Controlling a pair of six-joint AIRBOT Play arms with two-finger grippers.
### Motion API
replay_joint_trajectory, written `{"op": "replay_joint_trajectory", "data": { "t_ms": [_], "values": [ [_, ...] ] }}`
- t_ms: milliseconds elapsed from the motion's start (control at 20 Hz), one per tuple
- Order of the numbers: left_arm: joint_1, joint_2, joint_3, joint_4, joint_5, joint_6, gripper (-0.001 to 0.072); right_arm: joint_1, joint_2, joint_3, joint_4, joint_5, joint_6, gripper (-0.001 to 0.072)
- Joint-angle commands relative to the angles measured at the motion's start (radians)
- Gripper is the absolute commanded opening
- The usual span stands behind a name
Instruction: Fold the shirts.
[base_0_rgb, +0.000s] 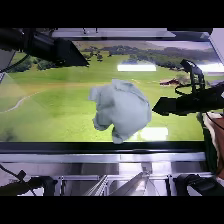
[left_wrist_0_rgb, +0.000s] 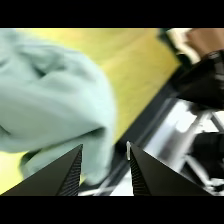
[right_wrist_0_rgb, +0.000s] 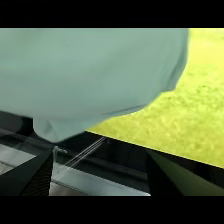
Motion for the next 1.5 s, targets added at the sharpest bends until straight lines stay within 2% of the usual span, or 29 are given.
{"op": "replay_joint_trajectory", "data": {
  "t_ms": [0,50,100,150,250,300,350,400,500,650,800,850,900,950,1000,1050,1100,1300,1450],
  "values": [
    [0.018,-0.001,-0.028,0.206,-0.016,-0.071,0.0323,-0.024,-0.005,0.008,-0.101,-0.003,0.0,0.0589],
    [0.052,0.001,-0.078,0.198,-0.018,-0.071,0.0323,-0.061,-0.013,0.008,-0.135,0.014,0.0,0.0417],
    [0.085,0.011,-0.153,0.2,-0.018,-0.071,0.0323,-0.108,-0.026,0.002,-0.148,0.036,-0.002,0.0355],
    [0.121,0.024,-0.257,0.199,-0.014,-0.07,0.0323,-0.159,-0.04,-0.013,-0.15,0.041,-0.008,0.0414],
    [0.181,0.037,-0.484,0.156,0.039,-0.067,0.0323,-0.24,-0.082,-0.055,-0.142,0.032,-0.055,0.0414],
    [0.2,0.033,-0.598,0.08,0.089,-0.04,0.0325,-0.275,-0.118,-0.079,-0.115,0.02,-0.082,0.0423],
    [0.206,0.024,-0.692,-0.005,0.143,0.014,0.0325,-0.301,-0.158,-0.108,-0.079,0.001,-0.11,0.0523],
    [0.205,0.008,-0.774,-0.093,0.196,0.071,0.0325,-0.317,-0.205,-0.135,-0.026,-0.024,-0.148,0.0586],
    [0.182,-0.055,-0.893,-0.238,0.271,0.19,0.0325,-0.321,-0.331,-0.167,0.139,-0.065,-0.262,0.0593],
    [0.123,-0.171,-0.959,-0.335,0.313,0.269,0.0324,-0.296,-0.527,-0.168,0.447,-0.068,-0.508,0.059],
    [0.05,-0.281,-0.963,-0.464,0.325,0.349,0.0324,-0.272,-0.669,-0.168,0.56,-0.071,-0.606,0.0587],
    [0.027,-0.312,-0.951,-0.491,0.323,0.36,0.0324,-0.267,-0.697,-0.168,0.583,-0.071,-0.628,0.0512],
    [0.006,-0.337,-0.931,-0.489,0.318,0.359,0.0324,-0.262,-0.718,-0.168,0.613,-0.067,-0.656,0.0314],
    [-0.017,-0.36,-0.908,-0.488,0.308,0.36,0.0323,-0.26,-0.725,-0.168,0.649,-0.06,-0.691,0.0219],
    [-0.037,-0.383,-0.877,-0.488,0.284,0.36,0.0319,-0.261,-0.725,-0.167,0.686,-0.041,-0.722,0.017],
    [-0.053,-0.405,-0.839,-0.488,0.247,0.359,0.025,-0.261,-0.724,-0.159,0.72,-0.01,-0.745,0.0022],
    [-0.064,-0.419,-0.802,-0.489,0.216,0.364,-0.0003,-0.261,-0.716,-0.15,0.745,0.029,-0.77,0.0023],
    [-0.066,-0.357,-0.654,-0.502,0.017,0.337,-0.0004,-0.271,-0.587,-0.086,0.75,0.178,-0.762,0.0021],
    [-0.02,-0.169,-0.557,-0.761,-0.124,0.347,-0.0004,-0.307,-0.364,0.01,0.752,0.306,-0.686,0.0021]
  ]
}}
